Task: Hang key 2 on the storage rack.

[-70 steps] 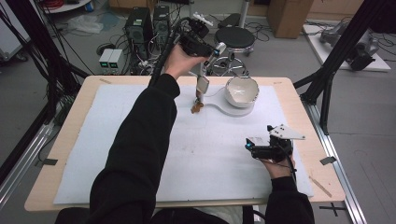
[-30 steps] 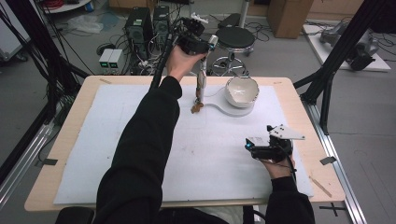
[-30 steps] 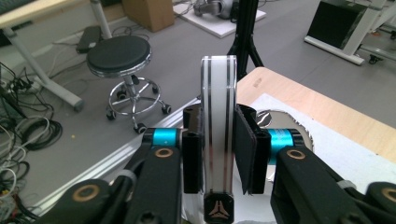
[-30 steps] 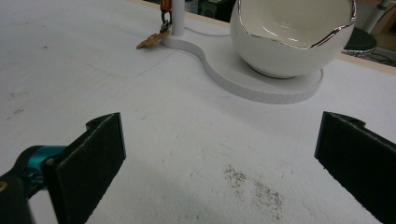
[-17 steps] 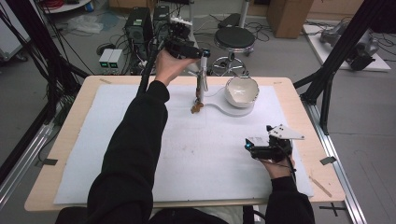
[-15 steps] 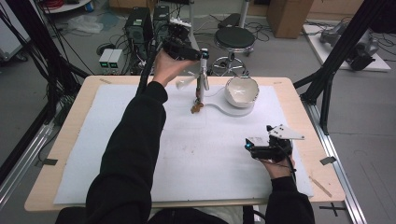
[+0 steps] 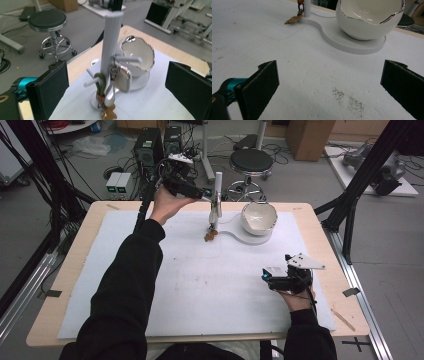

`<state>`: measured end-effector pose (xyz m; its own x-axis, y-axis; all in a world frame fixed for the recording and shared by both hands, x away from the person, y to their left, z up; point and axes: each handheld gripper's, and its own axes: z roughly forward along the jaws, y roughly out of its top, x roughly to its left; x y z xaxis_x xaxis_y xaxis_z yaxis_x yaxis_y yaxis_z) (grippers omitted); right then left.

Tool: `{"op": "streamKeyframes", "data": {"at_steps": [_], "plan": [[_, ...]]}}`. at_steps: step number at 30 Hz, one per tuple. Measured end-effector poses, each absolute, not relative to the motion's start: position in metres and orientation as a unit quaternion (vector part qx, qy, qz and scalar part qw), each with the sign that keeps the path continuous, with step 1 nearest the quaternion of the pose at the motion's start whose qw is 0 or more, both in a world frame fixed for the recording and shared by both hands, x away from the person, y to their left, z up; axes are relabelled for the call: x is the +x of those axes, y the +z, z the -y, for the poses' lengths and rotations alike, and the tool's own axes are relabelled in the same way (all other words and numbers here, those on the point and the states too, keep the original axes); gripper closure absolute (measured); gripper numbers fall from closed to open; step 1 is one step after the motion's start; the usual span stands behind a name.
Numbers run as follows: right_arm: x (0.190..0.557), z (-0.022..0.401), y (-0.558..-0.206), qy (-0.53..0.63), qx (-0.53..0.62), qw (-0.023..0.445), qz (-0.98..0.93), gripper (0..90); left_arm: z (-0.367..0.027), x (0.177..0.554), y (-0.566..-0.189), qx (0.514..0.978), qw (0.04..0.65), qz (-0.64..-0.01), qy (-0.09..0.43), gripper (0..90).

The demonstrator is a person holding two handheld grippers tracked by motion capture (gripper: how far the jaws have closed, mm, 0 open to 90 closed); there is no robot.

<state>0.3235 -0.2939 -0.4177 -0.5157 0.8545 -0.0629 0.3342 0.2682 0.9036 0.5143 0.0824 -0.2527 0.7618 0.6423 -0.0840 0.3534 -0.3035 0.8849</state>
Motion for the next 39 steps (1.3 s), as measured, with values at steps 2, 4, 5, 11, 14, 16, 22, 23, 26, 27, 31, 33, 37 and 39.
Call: {"op": "streamKeyframes", "data": {"at_steps": [2, 4, 5, 11, 14, 16, 22, 23, 26, 27, 31, 33, 37, 39], "plan": [[0.324, 0.294, -0.418, 0.454, 0.4, 0.287, -0.743, 0.8, -0.084, 0.512, -0.255, 0.797, 0.493, -0.313, 0.154, 5.3], [0.324, 0.294, -0.418, 0.453, 0.4, 0.287, -0.743, 0.8, -0.088, 0.508, -0.257, 0.797, 0.494, -0.312, 0.154, 5.3], [0.324, 0.294, -0.418, 0.454, 0.401, 0.286, -0.743, 0.8, -0.088, 0.507, -0.258, 0.796, 0.495, -0.312, 0.156, 5.3], [0.323, 0.294, -0.417, 0.452, 0.401, 0.287, -0.743, 0.8, -0.094, 0.496, -0.274, 0.809, 0.468, -0.317, 0.16, 5.3], [0.323, 0.294, -0.417, 0.452, 0.401, 0.287, -0.743, 0.8, -0.097, 0.492, -0.282, 0.81, 0.467, -0.319, 0.157, 5.3], [0.322, 0.294, -0.417, 0.451, 0.401, 0.288, -0.743, 0.8, -0.1, 0.489, -0.285, 0.809, 0.468, -0.321, 0.155, 5.3], [0.323, 0.294, -0.418, 0.449, 0.403, 0.288, -0.744, 0.8, -0.113, 0.478, -0.293, 0.807, 0.466, -0.322, 0.168, 5.3], [0.323, 0.295, -0.418, 0.449, 0.403, 0.287, -0.744, 0.8, -0.115, 0.475, -0.295, 0.804, 0.468, -0.324, 0.168, 5.3], [0.323, 0.295, -0.418, 0.45, 0.403, 0.288, -0.743, 0.8, -0.12, 0.47, -0.298, 0.803, 0.47, -0.325, 0.167, 5.3], [0.322, 0.294, -0.418, 0.449, 0.404, 0.288, -0.743, 0.8, -0.121, 0.468, -0.299, 0.803, 0.47, -0.326, 0.167, 5.3], [0.322, 0.294, -0.418, 0.449, 0.406, 0.284, -0.743, 0.8, -0.13, 0.461, -0.304, 0.8, 0.47, -0.331, 0.169, 5.3], [0.322, 0.294, -0.418, 0.448, 0.404, 0.289, -0.744, 0.8, -0.135, 0.458, -0.307, 0.799, 0.469, -0.335, 0.169, 5.3], [0.322, 0.295, -0.418, 0.447, 0.404, 0.289, -0.744, 0.8, -0.148, 0.45, -0.313, 0.798, 0.465, -0.344, 0.167, 5.3], [0.322, 0.295, -0.418, 0.447, 0.404, 0.289, -0.744, 0.8, -0.153, 0.446, -0.316, 0.797, 0.464, -0.348, 0.169, 5.3]]}}
